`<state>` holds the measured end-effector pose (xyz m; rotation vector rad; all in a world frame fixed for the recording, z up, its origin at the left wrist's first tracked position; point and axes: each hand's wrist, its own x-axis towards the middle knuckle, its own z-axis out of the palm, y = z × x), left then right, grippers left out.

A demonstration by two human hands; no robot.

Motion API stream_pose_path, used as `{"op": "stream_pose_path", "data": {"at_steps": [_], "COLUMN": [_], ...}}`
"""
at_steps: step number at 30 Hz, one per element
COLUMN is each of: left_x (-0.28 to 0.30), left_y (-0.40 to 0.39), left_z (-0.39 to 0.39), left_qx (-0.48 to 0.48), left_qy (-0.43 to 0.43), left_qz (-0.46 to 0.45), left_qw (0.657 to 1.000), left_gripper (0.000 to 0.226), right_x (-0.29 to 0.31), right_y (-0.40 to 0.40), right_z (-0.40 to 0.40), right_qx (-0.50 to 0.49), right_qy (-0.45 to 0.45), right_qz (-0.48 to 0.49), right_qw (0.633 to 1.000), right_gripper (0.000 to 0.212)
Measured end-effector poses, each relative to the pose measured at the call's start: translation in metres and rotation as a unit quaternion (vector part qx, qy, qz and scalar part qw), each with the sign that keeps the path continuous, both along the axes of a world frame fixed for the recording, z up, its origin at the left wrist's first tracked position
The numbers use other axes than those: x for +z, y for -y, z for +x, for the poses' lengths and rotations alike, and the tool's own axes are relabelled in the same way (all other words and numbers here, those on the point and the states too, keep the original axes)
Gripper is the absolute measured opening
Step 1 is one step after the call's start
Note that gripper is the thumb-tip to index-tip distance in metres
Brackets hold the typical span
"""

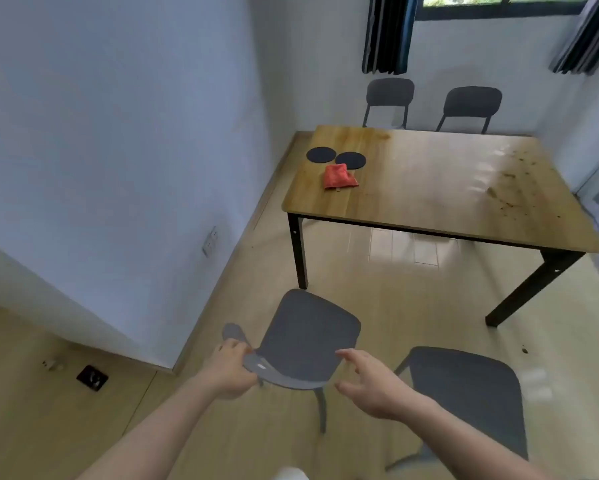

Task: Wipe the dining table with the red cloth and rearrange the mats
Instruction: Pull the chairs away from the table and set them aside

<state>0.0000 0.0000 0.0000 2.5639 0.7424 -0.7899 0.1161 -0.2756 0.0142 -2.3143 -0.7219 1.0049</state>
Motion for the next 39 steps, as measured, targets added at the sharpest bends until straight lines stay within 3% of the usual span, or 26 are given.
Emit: {"op": "stream_pose_path", "data": {"at_steps": [8,11,15,20,24,29,35,39], "left_x": [-0.053,-0.076,-0.099,-0.122,-0.131,-0.141,-0.127,-0.118], "left_y": [-0.052,-0.075,-0.098,-0.126,-0.139,-0.153,-0.145,-0.134], "left_z": [0.023,0.037,0.051,0.072,0.084,0.111,0.193,0.242], "left_qx": [0.125,0.141,0.184,0.296,0.367,0.387,0.368,0.361], "left_qy": [-0.047,-0.054,-0.067,-0.1,-0.119,-0.091,0.003,0.039], "left_qz": [-0.05,-0.077,-0.143,-0.221,-0.245,-0.259,-0.263,-0.26], "left_qw": [0.99,0.986,0.97,0.924,0.89,0.88,0.892,0.895], "left_gripper": [0.07,0.049,0.04,0.053,0.043,0.027,0.017,0.02], "right_x": [-0.053,-0.077,-0.106,-0.131,-0.145,-0.148,-0.129,-0.124], "right_y": [-0.049,-0.075,-0.106,-0.134,-0.147,-0.156,-0.16,-0.154], "right_z": [0.019,0.024,0.025,0.034,0.04,0.056,0.119,0.166], "right_qx": [-0.043,-0.08,-0.155,-0.217,-0.292,-0.422,-0.481,-0.493], "right_qy": [-0.147,-0.199,-0.278,-0.392,-0.455,-0.427,-0.296,-0.231], "right_qz": [-0.096,-0.124,-0.174,-0.2,-0.194,-0.155,-0.093,-0.075], "right_qw": [0.984,0.969,0.932,0.871,0.818,0.784,0.82,0.835], "right_gripper": [0.064,0.061,0.073,0.069,0.068,0.05,0.013,0.006]}}
